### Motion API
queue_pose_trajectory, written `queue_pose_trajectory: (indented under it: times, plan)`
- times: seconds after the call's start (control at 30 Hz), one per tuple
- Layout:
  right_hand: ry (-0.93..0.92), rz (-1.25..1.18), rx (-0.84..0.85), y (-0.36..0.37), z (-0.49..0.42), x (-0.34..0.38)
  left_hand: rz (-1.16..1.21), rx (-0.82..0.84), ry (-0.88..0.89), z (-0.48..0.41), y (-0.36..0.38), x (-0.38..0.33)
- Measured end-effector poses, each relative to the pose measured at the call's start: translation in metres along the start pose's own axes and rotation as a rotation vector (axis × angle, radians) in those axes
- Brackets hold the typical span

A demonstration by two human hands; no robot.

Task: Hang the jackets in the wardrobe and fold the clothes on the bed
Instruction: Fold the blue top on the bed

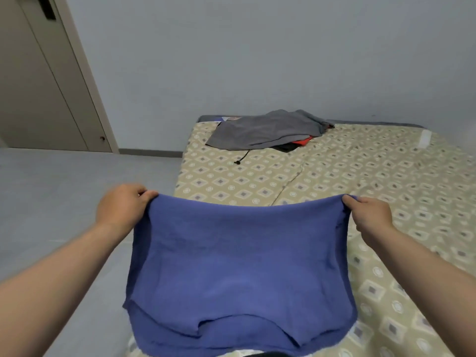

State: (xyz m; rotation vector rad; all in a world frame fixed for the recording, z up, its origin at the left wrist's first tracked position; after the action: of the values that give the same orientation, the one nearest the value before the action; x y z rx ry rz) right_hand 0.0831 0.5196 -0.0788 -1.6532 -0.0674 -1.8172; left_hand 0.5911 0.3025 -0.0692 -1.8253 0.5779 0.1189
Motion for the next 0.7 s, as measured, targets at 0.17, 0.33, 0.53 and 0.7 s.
queue_pose_trajectory:
  times: [0.17,0.33,0.53,0.7]
  plan:
    - [0.159,-0.065,0.107,0.051,-0.038,0.004,0.008,0.074,-0.073,-0.042,0.056,0.020]
    - [0.245,-0.149,0.198,0.103,-0.059,-0.005,0.031,0.090,-0.157,-0.067,0.105,0.043]
    - [-0.178,0.478,0.282,0.128,-0.042,-0.045,0.123,0.170,0.004,-0.024,0.138,0.005]
    - [-0.292,0.597,0.099,0.096,0.000,-0.085,0.203,0.425,0.348,0.086,0.154,-0.080]
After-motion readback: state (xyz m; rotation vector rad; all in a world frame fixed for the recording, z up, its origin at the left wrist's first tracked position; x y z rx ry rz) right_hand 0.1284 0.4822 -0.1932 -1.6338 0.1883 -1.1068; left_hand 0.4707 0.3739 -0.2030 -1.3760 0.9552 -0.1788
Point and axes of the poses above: each hand's wrist, its own z-axis away from the middle knuckle, its own y-axis out of the palm, x = y × z, the point moved 5 cm from there along -z, towards the middle knuckle, and after that the axes turned 8 degrees about y, right-handed, at the moved point
